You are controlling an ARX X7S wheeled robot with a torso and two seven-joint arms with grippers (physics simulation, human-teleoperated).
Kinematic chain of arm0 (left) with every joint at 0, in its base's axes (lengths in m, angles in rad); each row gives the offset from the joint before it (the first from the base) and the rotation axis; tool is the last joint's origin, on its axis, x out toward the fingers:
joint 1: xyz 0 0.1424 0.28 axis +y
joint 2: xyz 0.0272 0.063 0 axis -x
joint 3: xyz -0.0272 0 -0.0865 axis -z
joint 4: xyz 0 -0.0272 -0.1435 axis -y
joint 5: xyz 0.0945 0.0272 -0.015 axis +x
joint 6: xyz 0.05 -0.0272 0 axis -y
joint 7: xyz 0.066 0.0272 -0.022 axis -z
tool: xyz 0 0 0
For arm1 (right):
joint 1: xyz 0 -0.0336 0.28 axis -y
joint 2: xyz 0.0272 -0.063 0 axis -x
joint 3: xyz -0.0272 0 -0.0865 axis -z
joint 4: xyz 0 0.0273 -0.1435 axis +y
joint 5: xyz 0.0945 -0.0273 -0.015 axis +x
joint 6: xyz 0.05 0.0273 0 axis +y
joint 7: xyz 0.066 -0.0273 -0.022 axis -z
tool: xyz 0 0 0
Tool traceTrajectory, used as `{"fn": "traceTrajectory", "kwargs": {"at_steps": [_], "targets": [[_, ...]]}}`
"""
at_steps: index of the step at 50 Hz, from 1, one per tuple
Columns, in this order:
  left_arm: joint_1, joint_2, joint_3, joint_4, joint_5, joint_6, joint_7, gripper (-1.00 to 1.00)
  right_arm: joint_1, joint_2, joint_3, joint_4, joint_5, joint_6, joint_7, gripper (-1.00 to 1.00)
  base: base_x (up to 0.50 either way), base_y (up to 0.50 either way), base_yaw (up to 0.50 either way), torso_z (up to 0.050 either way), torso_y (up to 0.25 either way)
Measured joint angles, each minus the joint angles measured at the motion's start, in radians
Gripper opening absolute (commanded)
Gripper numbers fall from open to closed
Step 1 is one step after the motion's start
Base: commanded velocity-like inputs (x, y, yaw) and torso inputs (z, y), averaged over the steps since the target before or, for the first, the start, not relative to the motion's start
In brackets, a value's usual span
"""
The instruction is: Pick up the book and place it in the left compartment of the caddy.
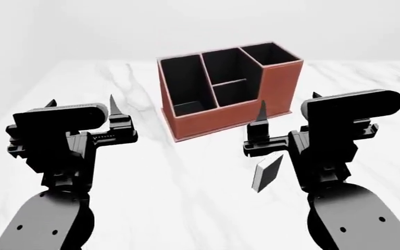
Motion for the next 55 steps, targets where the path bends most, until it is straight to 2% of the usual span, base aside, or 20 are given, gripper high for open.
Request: {"fn": "traceTrajectory", "kwargs": {"at_steps": [4,16,55], "targets": [[-0.001,-0.003,-0.004,-0.003,-0.001,0.002,-0.004,1.0,0.0,0.002,-0.006,0.0,0.005,0.004,0.001,1.0,0.0,0.5,0.0,0.0,0.0],[-0.001,-0.013,-0.011,-0.012,-0.003,0.01,-0.014,1.0,-0.003,0.003,-0.015,0.004,0.018,-0.006,0.005,1.0,0.0,0.0,0.0,0.0,0.0],[-0.009,-0.031,-0.006,-0.018,-0.03,0.019,-0.038,1.0,0.014,0.002,-0.01,0.019,0.051,0.005,0.006,1.0,0.5,0.0,0.0,0.0,0.001]]}}
